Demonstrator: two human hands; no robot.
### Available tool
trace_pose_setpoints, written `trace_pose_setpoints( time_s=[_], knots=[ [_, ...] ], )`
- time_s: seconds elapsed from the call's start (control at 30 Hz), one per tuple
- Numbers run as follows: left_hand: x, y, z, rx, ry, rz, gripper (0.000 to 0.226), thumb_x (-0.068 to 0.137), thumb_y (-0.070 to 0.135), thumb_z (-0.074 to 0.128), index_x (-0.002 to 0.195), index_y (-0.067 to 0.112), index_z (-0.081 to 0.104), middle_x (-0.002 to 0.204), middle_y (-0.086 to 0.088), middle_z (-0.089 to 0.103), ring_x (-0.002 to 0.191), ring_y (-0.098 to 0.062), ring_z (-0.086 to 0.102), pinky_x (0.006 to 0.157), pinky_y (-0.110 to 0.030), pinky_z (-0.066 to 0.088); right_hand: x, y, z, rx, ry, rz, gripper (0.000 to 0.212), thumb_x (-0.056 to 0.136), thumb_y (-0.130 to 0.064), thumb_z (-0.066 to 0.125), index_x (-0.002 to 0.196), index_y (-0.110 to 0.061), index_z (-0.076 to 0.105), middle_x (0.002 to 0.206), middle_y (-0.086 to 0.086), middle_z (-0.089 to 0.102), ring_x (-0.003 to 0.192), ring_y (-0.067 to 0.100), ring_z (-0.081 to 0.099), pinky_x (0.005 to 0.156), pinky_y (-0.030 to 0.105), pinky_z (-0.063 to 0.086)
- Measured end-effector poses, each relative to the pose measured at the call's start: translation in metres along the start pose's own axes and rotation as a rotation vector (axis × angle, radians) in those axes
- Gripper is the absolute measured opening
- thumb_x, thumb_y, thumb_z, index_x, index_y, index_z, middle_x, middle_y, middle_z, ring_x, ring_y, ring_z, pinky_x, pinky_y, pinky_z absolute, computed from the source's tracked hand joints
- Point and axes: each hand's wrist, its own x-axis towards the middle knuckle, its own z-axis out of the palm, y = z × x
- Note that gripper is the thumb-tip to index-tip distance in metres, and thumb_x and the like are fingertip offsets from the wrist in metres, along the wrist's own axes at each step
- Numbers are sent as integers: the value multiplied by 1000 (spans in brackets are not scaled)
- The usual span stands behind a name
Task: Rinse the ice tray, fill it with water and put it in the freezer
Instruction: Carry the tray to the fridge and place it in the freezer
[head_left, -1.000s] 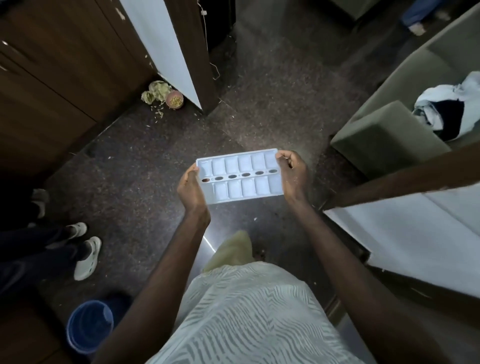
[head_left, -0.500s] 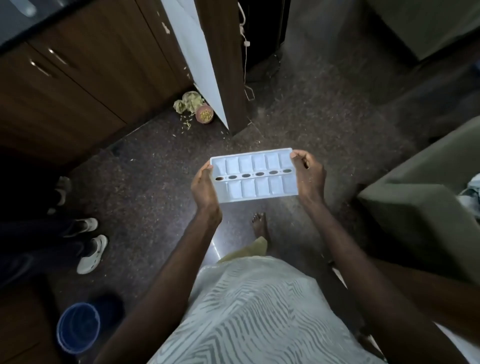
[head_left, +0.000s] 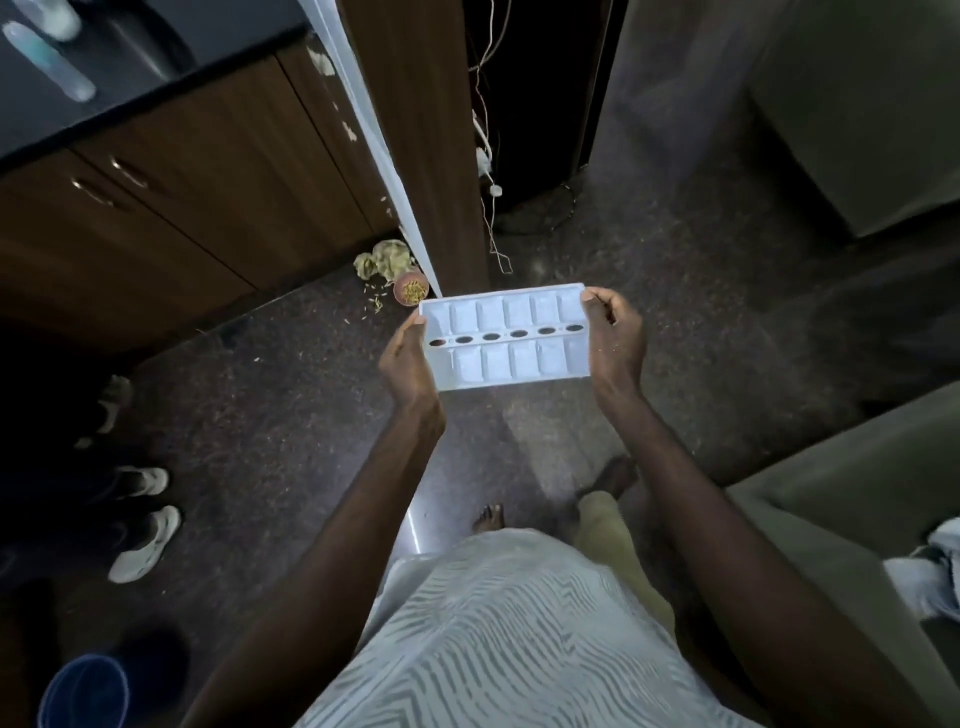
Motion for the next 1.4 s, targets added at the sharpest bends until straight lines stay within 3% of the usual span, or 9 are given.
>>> trace_pose_setpoints(
  time_s=[0.1, 0.3, 0.47, 0.67, 0.73, 0.87, 1.0, 1.2, 1.4],
  knots=[
    [4, 1, 44, -27, 65, 16, 23, 98, 22, 66, 116, 14, 77, 94, 3, 80, 78, -15, 76, 66, -29, 60, 46, -7, -9, 14, -47, -16, 13, 99, -27, 62, 103, -19, 72, 93, -9, 72, 79, -1, 62, 76, 22, 51],
    [3, -5, 131, -114, 162, 39, 27, 96, 23, 68, 118, 9, 76, 111, -10, 79, 97, -29, 76, 83, -41, 61, 137, -31, -40, 40, -144, -49, 7, 97, -24, 64, 98, -22, 71, 90, -3, 72, 78, 5, 61, 75, 26, 51],
    [8, -14, 198, -166, 183, 29, 13, 98, 23, 66, 96, 20, 79, 92, 0, 80, 79, -20, 75, 75, -37, 60, 209, -45, -63, 22, -216, -86, 7, 99, -22, 63, 98, -21, 70, 88, -8, 71, 72, -4, 60, 70, 15, 48],
    [21, -13, 273, -176, 247, -1, 28, 95, 21, 66, 117, 8, 76, 113, -16, 77, 87, -29, 74, 85, -50, 60, 290, -57, -79, 6, -260, -77, 13, 98, -28, 62, 99, -18, 72, 91, -3, 74, 79, 8, 64, 71, 23, 51],
    [31, -12, 299, -176, 259, 1, 28, 95, 22, 66, 118, 10, 76, 114, -15, 77, 89, -30, 75, 85, -48, 60, 317, -59, -81, -2, -274, -63, 17, 99, -32, 61, 102, -20, 72, 94, -3, 74, 84, 11, 68, 73, 26, 54],
    [57, -15, 355, -199, 294, 8, 28, 94, 23, 68, 117, 11, 77, 111, -11, 78, 101, -38, 75, 89, -53, 61, 379, -64, -83, -27, -286, -66, 15, 100, -29, 61, 105, -19, 71, 96, -5, 73, 85, 8, 66, 70, 17, 50],
    [91, -13, 415, -205, 333, 3, 25, 92, 23, 69, 115, 14, 79, 111, -7, 79, 102, -33, 75, 93, -55, 60, 450, -69, -79, -49, -303, -49, 13, 100, -30, 61, 102, -22, 70, 95, -7, 72, 82, 4, 65, 67, 14, 48],
    [131, 4, 514, -179, 313, -13, 29, 90, 28, 72, 114, 12, 78, 108, -7, 80, 101, -32, 76, 91, -55, 60, 553, -89, -83, -45, -296, -20, 9, 101, -27, 61, 100, -22, 69, 89, -12, 69, 71, -14, 60, 62, 6, 43],
    [177, 30, 619, -142, 262, 4, 34, 88, 30, 70, 116, 12, 76, 115, -9, 78, 108, -33, 74, 98, -59, 56, 665, -109, -89, -55, -254, 11, 14, 99, -30, 61, 102, -21, 71, 91, -8, 72, 76, 1, 64, 67, 16, 50]
  ],
)
